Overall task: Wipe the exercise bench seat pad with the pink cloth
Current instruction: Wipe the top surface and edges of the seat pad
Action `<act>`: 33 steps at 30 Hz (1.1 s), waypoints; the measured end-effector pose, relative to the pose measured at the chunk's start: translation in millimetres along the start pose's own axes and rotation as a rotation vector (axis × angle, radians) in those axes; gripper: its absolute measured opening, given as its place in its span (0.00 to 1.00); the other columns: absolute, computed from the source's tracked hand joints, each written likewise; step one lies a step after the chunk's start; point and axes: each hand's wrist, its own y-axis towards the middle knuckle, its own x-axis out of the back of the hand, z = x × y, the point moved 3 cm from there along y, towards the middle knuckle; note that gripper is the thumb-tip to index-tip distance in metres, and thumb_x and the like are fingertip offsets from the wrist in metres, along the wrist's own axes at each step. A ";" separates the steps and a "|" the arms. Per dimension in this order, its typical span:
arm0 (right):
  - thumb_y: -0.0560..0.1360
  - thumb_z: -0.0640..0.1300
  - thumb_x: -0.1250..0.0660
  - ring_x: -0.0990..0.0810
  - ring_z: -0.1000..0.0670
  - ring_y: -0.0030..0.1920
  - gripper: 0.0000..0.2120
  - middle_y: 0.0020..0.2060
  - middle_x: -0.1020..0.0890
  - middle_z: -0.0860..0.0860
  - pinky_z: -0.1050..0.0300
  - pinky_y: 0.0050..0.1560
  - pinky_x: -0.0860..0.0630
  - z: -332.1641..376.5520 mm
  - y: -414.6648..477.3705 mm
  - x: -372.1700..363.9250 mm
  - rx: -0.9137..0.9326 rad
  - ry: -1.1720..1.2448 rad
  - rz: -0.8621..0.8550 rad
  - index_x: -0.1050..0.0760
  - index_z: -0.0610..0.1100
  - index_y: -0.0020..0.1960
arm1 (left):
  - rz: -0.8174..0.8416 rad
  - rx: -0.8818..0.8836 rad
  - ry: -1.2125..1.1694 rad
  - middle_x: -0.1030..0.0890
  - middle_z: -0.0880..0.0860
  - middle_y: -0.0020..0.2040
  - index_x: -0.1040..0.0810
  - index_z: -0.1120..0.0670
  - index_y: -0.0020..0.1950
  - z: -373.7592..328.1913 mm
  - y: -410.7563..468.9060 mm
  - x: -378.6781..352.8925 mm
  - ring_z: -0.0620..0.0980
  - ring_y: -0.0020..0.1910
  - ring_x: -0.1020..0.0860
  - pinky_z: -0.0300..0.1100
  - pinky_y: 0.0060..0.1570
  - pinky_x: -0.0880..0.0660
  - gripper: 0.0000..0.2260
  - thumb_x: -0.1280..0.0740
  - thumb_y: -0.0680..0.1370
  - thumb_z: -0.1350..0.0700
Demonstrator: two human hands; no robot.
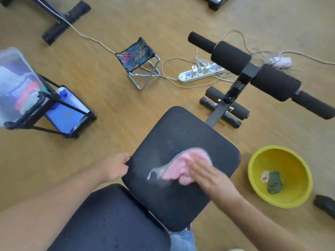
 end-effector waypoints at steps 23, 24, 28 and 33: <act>0.80 0.38 0.42 0.24 0.40 0.71 0.19 0.68 0.21 0.41 0.47 0.75 0.33 118.9 72.2 -66.8 0.285 -0.022 0.406 0.22 0.35 0.68 | -0.240 -0.168 -0.048 0.17 0.52 0.37 0.25 0.48 0.33 35.2 20.0 2.7 0.57 0.39 0.19 0.48 0.39 0.21 0.08 0.34 0.69 0.60; 0.82 0.39 0.41 0.19 0.42 0.66 0.17 0.62 0.16 0.44 0.47 0.71 0.27 105.9 84.8 -54.1 0.180 0.267 0.356 0.19 0.38 0.64 | -0.237 -0.169 -0.063 0.18 0.51 0.34 0.26 0.49 0.32 37.4 19.8 3.0 0.57 0.38 0.19 0.47 0.36 0.22 0.07 0.34 0.68 0.59; 0.83 0.40 0.44 0.20 0.41 0.64 0.17 0.61 0.17 0.42 0.61 0.72 0.33 36.5 141.2 -20.6 -0.274 0.186 0.011 0.18 0.37 0.62 | -0.162 -0.149 -0.187 0.15 0.47 0.44 0.16 0.45 0.52 38.7 16.0 2.3 0.46 0.44 0.18 0.42 0.49 0.21 0.17 0.22 0.65 0.58; 0.75 0.35 0.43 0.25 0.47 0.54 0.25 0.65 0.27 0.41 0.56 0.56 0.31 129.4 120.0 -70.0 0.186 -0.277 0.310 0.29 0.34 0.71 | -0.249 -0.094 -0.025 0.19 0.49 0.36 0.22 0.48 0.34 39.2 16.8 1.7 0.53 0.39 0.18 0.45 0.38 0.21 0.07 0.29 0.69 0.59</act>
